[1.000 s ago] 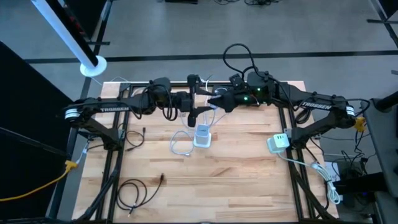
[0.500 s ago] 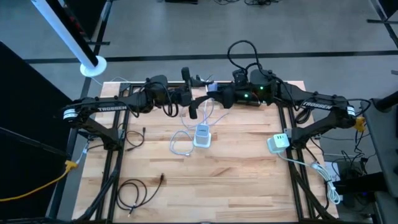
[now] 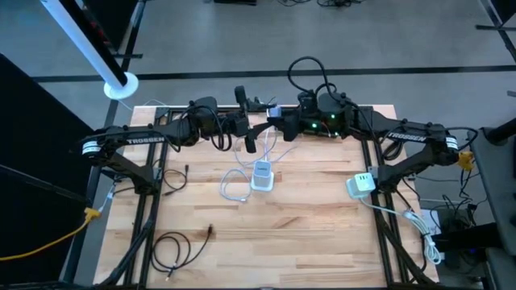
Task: Insert USB
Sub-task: Insert the purple charger adapter into the right white outlet extension
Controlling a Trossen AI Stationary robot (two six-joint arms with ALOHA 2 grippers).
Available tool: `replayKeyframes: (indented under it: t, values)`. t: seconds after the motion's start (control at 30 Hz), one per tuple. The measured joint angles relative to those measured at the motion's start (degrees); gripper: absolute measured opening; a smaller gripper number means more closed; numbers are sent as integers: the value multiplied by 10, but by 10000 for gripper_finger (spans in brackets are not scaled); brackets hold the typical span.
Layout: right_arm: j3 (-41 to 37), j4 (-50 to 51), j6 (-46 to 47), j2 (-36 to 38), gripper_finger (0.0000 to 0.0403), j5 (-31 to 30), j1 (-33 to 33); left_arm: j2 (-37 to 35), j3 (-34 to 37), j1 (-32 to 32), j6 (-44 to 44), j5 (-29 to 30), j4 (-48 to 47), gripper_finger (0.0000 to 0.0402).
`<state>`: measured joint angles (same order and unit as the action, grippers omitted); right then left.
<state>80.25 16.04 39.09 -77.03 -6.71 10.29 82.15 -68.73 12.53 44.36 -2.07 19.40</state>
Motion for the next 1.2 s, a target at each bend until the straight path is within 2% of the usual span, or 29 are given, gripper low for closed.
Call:
replayKeyframes:
  t: [0.57,0.63,0.77,0.87,0.97,1.2]
  values:
    - [0,2,-21,0,193,14,1,-1,0,0,-3,-4,-12,196]
    - [0,3,-22,0,193,16,1,-2,0,0,-13,-5,-13,209]
    - [0,5,-27,1,193,22,1,-5,0,-1,-37,-9,-14,266]
    - [0,12,-26,4,193,25,1,-6,0,-1,-42,-8,-17,286]
    - [0,13,-25,6,193,28,1,-8,0,-1,-42,-8,-18,287]
    - [0,14,-12,14,193,103,2,-11,0,-1,-33,-9,-30,274]
